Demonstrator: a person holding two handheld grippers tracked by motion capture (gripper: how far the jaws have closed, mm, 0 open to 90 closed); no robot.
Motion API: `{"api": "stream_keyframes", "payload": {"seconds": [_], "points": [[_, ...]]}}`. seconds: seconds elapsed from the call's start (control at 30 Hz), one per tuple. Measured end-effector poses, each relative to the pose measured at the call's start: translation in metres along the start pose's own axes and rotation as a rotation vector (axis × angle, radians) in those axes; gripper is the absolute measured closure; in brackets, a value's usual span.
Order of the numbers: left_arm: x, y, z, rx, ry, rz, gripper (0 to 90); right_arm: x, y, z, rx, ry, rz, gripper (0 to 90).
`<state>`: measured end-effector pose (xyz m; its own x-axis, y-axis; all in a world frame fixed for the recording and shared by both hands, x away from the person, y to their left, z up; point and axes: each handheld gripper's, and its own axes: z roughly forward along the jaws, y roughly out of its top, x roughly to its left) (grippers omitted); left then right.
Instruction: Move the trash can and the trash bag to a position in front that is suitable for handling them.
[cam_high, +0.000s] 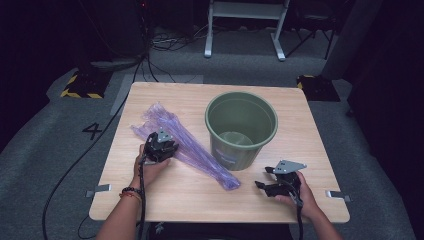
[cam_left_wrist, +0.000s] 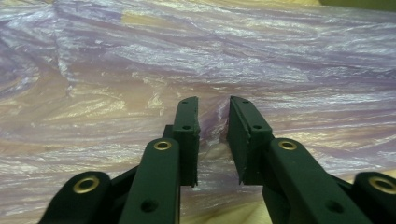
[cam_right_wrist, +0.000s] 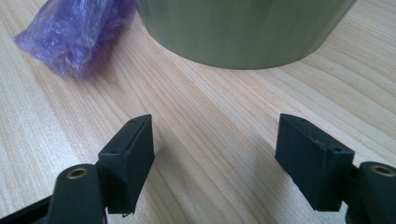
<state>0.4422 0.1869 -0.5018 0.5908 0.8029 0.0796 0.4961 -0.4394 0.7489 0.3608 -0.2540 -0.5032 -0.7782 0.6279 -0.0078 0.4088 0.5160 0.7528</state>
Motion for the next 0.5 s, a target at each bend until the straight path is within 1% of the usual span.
{"api": "stream_keyframes", "payload": {"seconds": [0.03, 0.07, 0.1, 0.13, 0.17, 0.2, 0.23, 0.27, 0.3, 0.33, 0.37, 0.4, 0.43, 0.47, 0.5], "points": [[0.000, 0.000, 0.000, 0.000, 0.000, 0.000, 72.0, 0.000, 0.000, 0.000, 0.000, 0.000, 0.000, 28.4], [0.001, 0.000, 0.000, 0.002, 0.021, 0.004, 71.9, 0.000, 0.000, 0.000, 0.000, 0.001, 0.001, 28.6], [0.001, 0.000, 0.000, 0.002, 0.021, 0.004, 70.8, 0.000, 0.000, 0.000, 0.000, 0.001, 0.001, 28.6], [0.003, 0.000, 0.001, 0.000, 0.052, 0.018, 70.8, 0.000, 0.000, 0.000, 0.000, 0.002, 0.001, 28.6], [0.005, 0.001, 0.003, 0.000, 0.050, 0.015, 69.8, 0.000, 0.000, 0.000, 0.000, 0.002, 0.001, 28.5], [0.008, 0.002, 0.003, 0.004, 0.040, -0.006, 67.9, 0.000, 0.000, 0.000, 0.000, 0.002, 0.001, 28.5], [0.011, 0.003, 0.005, 0.003, 0.036, -0.038, 64.8, 0.000, 0.000, 0.000, 0.001, 0.002, 0.000, 28.5], [0.014, 0.005, 0.007, 0.002, 0.053, -0.046, 62.9, 0.000, 0.000, 0.001, 0.000, 0.003, 0.000, 28.5], [0.014, 0.005, 0.007, -0.007, 0.067, -0.036, 62.0, -0.001, 0.001, 0.001, 0.000, 0.004, -0.002, 28.5], [0.014, 0.006, 0.007, -0.026, 0.074, -0.039, 54.7, -0.001, 0.001, 0.001, 0.000, 0.008, -0.005, 28.3], [0.014, 0.006, 0.007, -0.026, 0.074, -0.039, 48.2, -0.001, 0.001, 0.001, 0.000, 0.008, -0.005, 28.3], [0.013, 0.007, 0.006, -0.038, 0.072, -0.063, 42.9, -0.001, 0.002, 0.002, 0.001, 0.009, -0.004, 27.1], [0.013, 0.007, 0.006, -0.038, 0.072, -0.063, 38.5, -0.001, 0.002, 0.002, 0.001, 0.009, -0.004, 27.1], [0.013, 0.007, 0.005, -0.055, 0.066, -0.078, 32.9, -0.002, 0.003, 0.003, 0.005, 0.006, 0.000, 25.9], [0.013, 0.008, 0.000, -0.087, 0.036, -0.102, 29.9, -0.001, 0.004, 0.004, 0.002, -0.004, 0.001, 25.8]]}}
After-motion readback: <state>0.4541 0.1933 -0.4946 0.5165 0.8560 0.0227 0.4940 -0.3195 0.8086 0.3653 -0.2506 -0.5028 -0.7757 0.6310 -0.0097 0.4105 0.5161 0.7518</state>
